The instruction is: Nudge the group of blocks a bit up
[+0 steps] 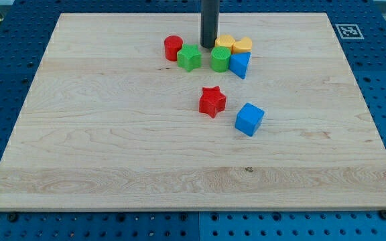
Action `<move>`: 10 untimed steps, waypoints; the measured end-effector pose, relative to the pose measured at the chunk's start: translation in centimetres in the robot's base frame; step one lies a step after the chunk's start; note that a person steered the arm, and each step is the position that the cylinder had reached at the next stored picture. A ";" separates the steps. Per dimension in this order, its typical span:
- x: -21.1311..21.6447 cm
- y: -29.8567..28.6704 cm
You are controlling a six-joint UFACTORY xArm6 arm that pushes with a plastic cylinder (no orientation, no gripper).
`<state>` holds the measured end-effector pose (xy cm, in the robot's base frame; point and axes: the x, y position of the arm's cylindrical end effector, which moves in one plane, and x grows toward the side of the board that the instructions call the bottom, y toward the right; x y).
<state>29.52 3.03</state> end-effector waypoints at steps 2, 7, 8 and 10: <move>2.4 2.1; -6.3 17.4; -1.9 23.0; 6.0 24.0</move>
<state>35.55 27.06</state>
